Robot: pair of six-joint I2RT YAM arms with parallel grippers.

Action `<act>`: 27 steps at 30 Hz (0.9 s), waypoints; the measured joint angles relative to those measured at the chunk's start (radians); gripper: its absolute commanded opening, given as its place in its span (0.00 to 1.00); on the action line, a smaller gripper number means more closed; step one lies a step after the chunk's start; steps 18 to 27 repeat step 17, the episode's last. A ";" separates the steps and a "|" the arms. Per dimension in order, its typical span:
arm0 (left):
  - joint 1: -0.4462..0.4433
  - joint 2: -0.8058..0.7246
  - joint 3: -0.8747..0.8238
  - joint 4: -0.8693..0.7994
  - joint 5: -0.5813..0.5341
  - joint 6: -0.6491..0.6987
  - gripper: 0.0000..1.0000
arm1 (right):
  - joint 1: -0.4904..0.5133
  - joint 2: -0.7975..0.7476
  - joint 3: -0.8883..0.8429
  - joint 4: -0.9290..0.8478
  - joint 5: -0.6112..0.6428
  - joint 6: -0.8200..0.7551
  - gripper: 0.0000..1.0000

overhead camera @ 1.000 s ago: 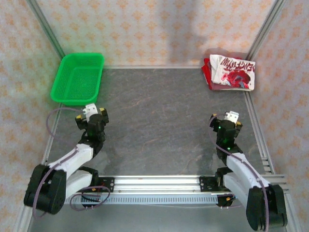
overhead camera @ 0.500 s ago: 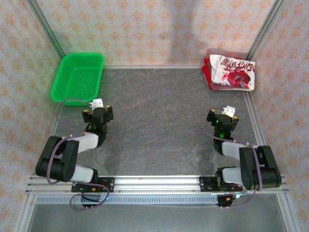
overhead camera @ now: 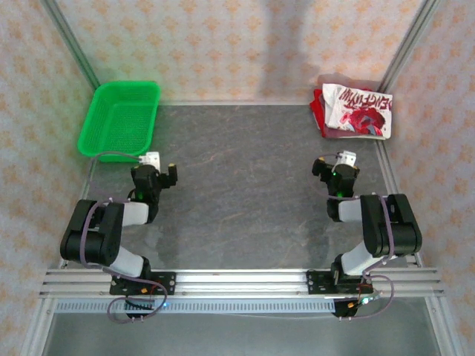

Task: Fold and stack the t-shirts

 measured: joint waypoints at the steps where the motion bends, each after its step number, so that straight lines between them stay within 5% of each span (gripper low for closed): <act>1: 0.005 0.000 0.005 0.000 0.003 -0.002 1.00 | 0.000 0.000 0.004 -0.002 -0.002 0.000 0.99; 27: 0.004 0.000 0.010 -0.002 0.027 -0.011 1.00 | -0.005 0.000 -0.001 -0.050 -0.024 -0.009 0.99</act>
